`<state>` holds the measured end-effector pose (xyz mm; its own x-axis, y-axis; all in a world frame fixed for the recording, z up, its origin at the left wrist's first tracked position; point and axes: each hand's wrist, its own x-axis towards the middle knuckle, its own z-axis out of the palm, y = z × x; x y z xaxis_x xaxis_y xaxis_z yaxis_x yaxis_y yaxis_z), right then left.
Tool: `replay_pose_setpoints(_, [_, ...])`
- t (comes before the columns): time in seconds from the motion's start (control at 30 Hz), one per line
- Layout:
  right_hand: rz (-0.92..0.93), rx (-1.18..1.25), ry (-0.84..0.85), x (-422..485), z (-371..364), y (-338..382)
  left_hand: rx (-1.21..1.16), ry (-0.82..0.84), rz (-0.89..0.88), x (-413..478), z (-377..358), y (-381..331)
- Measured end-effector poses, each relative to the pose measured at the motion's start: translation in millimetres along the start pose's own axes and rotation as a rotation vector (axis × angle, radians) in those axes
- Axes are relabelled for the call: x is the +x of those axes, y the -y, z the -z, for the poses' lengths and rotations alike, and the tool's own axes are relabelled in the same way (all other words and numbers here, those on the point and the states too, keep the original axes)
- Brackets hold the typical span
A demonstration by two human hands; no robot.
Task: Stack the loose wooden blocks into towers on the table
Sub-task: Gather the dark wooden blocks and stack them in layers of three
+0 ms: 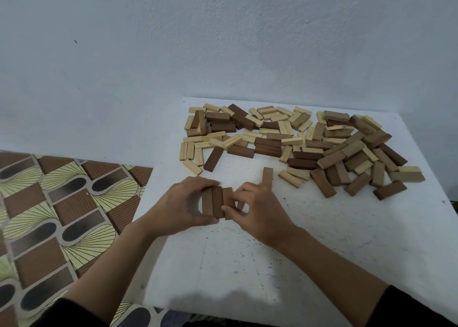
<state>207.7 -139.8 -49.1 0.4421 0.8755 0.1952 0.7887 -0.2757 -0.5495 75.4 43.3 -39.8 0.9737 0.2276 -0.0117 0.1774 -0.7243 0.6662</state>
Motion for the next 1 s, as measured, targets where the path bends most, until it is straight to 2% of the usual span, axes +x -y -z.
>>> replay_pose_setpoints(0.2, [-0.011,-0.052,0.035,5.1,23.1,-5.4,-0.052,0.079,0.006,3.6,-0.7,-0.5])
replay_pose_setpoints(0.43, [-0.002,-0.267,0.242,12.5,42.5,-20.4,0.0,0.104,0.009,12.3,1.3,6.7])
replay_pose_setpoints(0.8, [0.005,-0.127,0.227,12.4,25.8,-16.0,-0.048,0.095,0.017,17.4,-3.2,9.8])
replay_pose_setpoints(1.0, [0.02,-0.166,0.259,15.3,25.6,-16.8,-0.048,0.092,-0.001,17.8,-4.9,14.3])
